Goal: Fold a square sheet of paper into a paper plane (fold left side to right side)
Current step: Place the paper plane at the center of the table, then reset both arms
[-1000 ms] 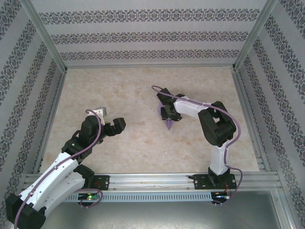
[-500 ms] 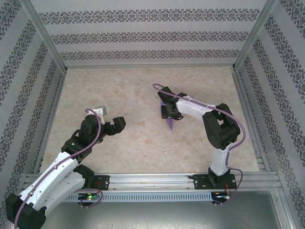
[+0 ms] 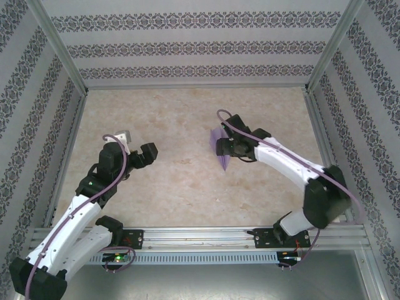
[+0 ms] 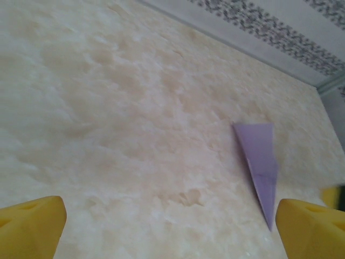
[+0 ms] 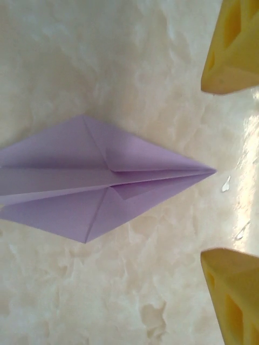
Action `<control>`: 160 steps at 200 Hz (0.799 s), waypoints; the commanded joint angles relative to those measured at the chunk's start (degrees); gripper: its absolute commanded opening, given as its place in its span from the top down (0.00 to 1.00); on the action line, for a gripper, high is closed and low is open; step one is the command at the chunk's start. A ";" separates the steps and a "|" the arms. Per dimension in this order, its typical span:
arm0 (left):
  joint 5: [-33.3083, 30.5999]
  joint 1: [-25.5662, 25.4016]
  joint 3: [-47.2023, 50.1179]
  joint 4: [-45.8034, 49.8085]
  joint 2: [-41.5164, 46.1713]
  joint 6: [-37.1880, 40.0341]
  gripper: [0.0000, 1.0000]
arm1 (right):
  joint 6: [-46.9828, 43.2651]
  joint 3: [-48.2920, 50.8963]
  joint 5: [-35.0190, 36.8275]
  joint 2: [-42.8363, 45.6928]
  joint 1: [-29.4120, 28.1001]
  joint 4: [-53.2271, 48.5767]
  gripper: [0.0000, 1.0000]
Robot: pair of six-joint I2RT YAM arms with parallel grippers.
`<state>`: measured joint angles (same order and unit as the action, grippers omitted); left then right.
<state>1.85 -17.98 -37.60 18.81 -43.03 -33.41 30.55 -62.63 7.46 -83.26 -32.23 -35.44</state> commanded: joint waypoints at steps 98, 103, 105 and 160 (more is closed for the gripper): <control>-5.54 11.72 -1.51 -1.31 -2.59 14.22 0.00 | -12.02 21.28 -1.74 25.95 23.44 13.04 0.02; -5.79 11.88 -1.42 -1.32 -2.71 14.55 0.00 | -12.40 22.43 -1.75 26.46 23.89 14.71 0.02; -5.91 11.95 -1.40 -1.36 -2.71 14.70 0.00 | -12.54 22.87 -1.73 26.66 24.08 15.23 0.02; -9.66 12.48 2.99 -5.68 -2.18 17.48 0.00 | -17.19 30.54 0.31 27.17 26.77 27.49 0.02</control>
<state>-4.73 -6.61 -36.75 17.10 -45.50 -19.05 17.06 -34.61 7.22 -56.60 -6.22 -16.75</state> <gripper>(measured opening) 0.995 0.982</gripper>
